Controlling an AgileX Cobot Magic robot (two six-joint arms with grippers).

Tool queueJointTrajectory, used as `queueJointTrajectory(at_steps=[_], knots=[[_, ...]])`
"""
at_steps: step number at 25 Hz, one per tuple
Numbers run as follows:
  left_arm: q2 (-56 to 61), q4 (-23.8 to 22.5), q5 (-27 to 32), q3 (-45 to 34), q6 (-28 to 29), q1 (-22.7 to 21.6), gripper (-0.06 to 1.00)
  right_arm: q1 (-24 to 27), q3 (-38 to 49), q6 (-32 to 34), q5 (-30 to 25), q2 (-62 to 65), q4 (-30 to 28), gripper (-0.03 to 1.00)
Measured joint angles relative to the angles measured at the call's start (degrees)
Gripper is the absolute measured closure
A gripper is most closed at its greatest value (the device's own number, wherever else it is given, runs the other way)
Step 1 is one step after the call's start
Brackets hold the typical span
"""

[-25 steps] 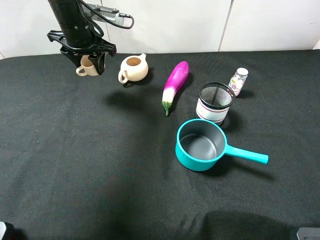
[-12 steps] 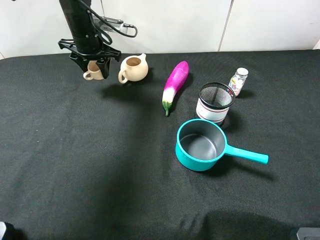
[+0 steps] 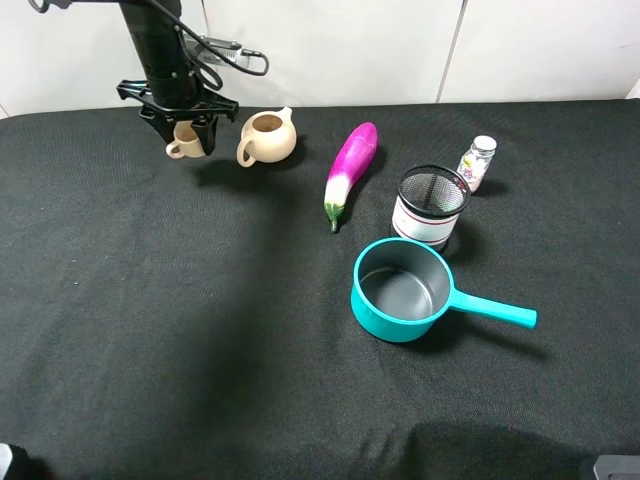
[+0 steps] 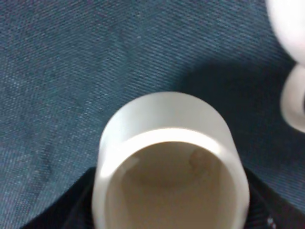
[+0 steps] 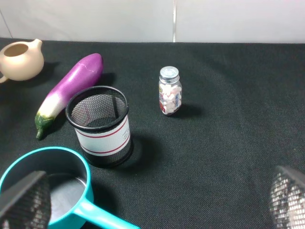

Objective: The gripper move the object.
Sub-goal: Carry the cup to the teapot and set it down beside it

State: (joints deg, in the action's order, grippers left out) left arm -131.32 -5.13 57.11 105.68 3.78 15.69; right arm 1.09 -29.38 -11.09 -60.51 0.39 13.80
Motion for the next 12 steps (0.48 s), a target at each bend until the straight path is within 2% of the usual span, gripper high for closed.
queueJointTrajectory(at_steps=[8, 12], knots=[[-0.40, 0.60, -3.39, 0.79, 0.15, -1.58, 0.41, 0.00, 0.00, 0.00, 0.00, 0.00, 0.00, 0.27], [-3.23, 1.51, -2.28, 3.94, 0.15, -1.62, 0.41, 0.00, 0.00, 0.00, 0.00, 0.00, 0.00, 0.27]])
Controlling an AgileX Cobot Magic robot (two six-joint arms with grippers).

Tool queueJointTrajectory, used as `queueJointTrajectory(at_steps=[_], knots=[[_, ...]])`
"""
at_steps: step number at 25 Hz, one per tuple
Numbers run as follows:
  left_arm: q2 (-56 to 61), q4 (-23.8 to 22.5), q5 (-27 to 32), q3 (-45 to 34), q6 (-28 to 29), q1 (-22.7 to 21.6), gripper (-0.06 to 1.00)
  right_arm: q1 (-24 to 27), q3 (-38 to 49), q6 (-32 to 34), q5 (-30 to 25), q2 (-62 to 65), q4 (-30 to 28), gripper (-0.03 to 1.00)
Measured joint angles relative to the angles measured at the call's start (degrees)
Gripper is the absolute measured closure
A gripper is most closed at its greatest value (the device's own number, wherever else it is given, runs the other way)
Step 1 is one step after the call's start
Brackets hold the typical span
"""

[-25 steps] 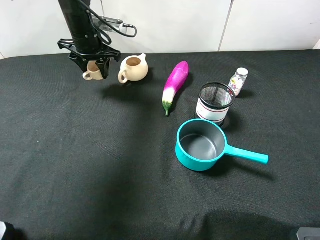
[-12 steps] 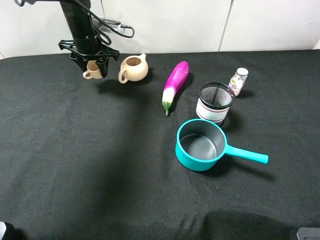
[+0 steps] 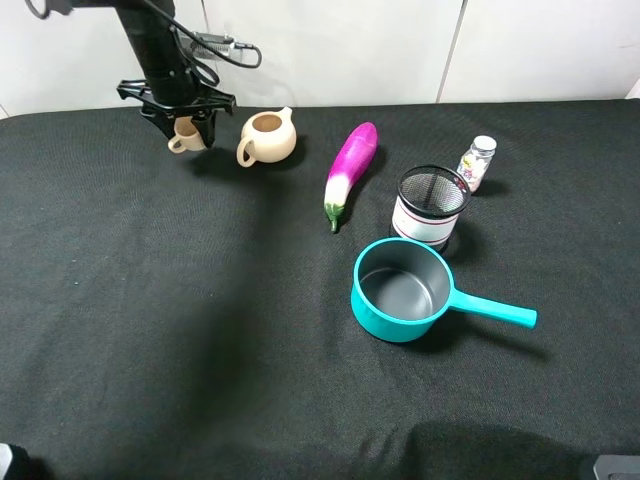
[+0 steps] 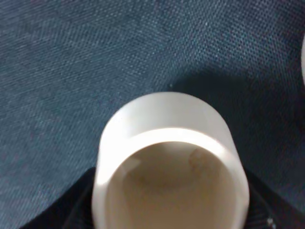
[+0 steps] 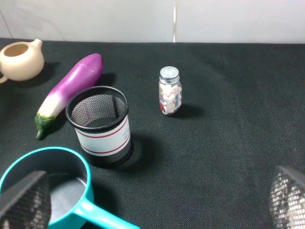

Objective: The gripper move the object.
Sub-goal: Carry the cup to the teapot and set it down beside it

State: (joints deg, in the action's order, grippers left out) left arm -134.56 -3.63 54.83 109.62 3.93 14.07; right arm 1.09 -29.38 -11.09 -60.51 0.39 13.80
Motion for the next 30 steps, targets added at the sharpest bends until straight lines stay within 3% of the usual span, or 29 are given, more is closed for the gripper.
queueJointTrajectory(at_steps=[30], knots=[[-2.06, 2.93, -2.32, 1.58, -1.04, 0.00, 0.41, 0.00, 0.00, 0.00, 0.00, 0.00, 0.00, 0.27]])
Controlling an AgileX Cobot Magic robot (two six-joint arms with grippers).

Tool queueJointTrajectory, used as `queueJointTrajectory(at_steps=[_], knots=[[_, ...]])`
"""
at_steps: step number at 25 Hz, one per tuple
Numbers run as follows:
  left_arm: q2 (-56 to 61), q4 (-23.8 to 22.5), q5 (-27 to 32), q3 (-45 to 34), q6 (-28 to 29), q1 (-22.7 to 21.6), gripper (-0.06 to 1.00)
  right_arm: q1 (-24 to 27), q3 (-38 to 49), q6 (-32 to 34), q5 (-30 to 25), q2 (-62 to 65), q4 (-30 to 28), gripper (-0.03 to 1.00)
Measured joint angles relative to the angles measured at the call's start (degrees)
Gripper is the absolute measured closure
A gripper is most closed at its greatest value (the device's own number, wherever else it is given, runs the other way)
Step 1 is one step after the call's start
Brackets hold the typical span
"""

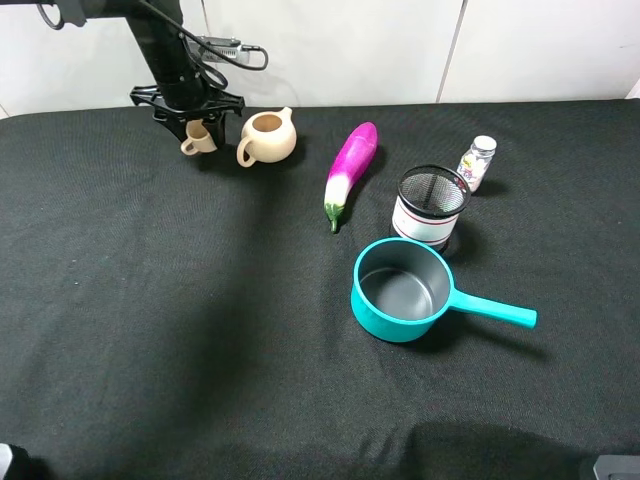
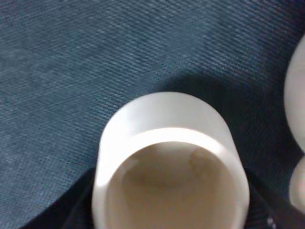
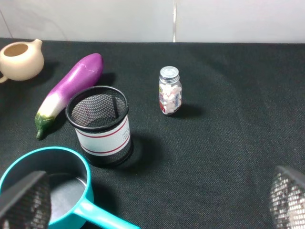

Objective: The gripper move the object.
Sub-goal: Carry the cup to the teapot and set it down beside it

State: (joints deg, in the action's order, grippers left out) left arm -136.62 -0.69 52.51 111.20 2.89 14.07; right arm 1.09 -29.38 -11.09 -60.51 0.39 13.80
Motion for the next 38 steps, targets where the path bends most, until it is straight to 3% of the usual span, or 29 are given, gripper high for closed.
queueJointTrajectory(at_steps=[29, 38], knots=[[-1.79, 0.69, -0.33, 0.43, -0.67, 0.00, 0.41, 0.00, 0.00, 0.00, 0.00, 0.00, 0.00, 0.27], [-1.79, 0.69, 0.08, 0.43, -0.67, 0.00, 0.32, 0.00, 0.00, 0.00, 0.00, 0.00, 0.00, 0.27]])
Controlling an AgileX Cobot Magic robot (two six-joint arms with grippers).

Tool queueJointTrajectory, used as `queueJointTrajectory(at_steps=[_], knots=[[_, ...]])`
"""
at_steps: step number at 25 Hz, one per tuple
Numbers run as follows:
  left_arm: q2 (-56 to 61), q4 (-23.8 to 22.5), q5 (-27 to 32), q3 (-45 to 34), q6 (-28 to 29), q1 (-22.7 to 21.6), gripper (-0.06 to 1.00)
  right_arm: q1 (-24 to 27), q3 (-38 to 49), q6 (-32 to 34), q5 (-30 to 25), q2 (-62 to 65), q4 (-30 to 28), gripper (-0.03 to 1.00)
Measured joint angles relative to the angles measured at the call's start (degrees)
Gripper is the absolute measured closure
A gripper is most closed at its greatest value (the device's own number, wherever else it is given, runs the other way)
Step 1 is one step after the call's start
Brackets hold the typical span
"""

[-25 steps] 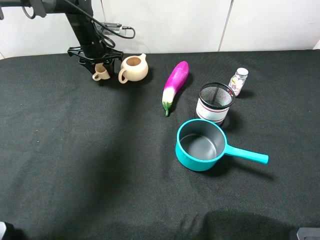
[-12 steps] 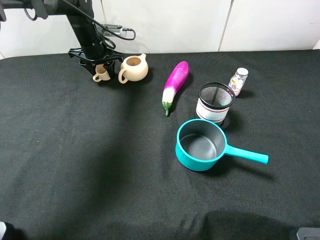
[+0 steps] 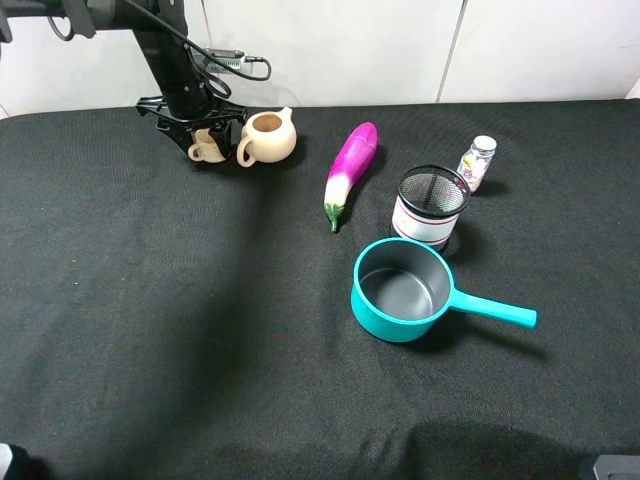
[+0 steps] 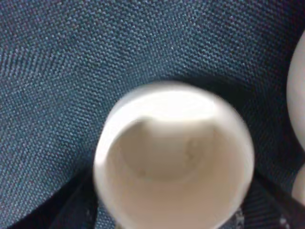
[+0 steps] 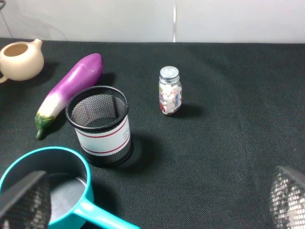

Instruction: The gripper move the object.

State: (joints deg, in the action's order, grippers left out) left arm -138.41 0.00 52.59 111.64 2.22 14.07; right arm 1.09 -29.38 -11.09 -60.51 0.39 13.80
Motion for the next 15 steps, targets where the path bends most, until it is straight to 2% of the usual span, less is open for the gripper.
queueJointTrajectory(at_steps=[5, 10, 15], knots=[[0.00, 0.00, 0.45, 0.00, 0.18, 0.00, 0.24, 0.00, 0.00, 0.00, 0.00, 0.00, 0.00, 0.27], [0.00, 0.00, 0.90, 0.05, 0.17, 0.00, 0.23, 0.00, 0.00, 0.00, 0.00, 0.00, 0.00, 0.27], [-0.05, 0.00, 4.31, 2.37, 0.42, 0.00, 0.23, 0.00, 0.00, 0.00, 0.00, 0.00, 0.00, 0.27]])
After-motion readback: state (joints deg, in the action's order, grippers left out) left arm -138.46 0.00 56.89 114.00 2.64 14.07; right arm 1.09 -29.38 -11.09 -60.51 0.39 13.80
